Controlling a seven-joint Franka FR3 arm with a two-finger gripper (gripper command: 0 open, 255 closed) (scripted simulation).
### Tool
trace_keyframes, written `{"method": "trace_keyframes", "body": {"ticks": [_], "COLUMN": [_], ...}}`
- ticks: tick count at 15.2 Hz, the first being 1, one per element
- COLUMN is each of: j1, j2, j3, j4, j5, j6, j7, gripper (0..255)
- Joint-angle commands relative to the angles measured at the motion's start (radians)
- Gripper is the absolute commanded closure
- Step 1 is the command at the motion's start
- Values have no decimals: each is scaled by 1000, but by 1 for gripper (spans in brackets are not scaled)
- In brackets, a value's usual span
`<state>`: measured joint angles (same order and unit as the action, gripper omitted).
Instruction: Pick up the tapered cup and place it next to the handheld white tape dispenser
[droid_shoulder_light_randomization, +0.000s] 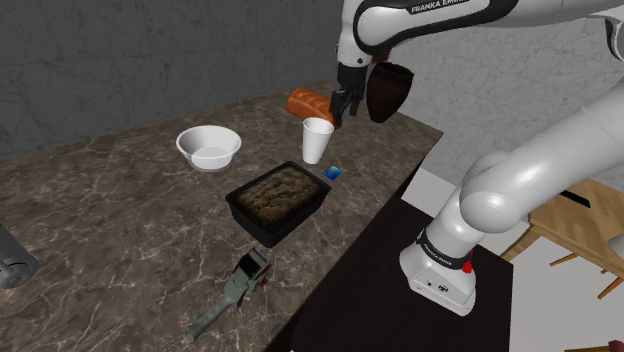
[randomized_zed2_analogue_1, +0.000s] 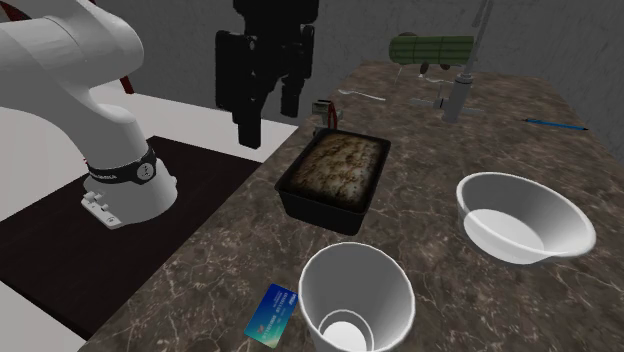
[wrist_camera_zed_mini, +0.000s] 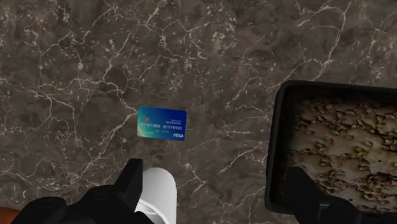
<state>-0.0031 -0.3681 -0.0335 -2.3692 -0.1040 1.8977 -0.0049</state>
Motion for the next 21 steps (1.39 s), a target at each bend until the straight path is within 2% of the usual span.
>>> {"method": "trace_keyframes", "body": {"ticks": [1, 7, 12, 21], "j1": [-2, -9, -12, -21], "j2": [80, 316, 509, 554], "j3": [-2, -7, -11, -19], "j4": [34, 158, 291, 241], "j5": [-17, -66, -106, -117], "j6": [44, 151, 207, 303], "j7": [-11, -34, -49, -43], "gripper": [0, 0, 0, 0]}}
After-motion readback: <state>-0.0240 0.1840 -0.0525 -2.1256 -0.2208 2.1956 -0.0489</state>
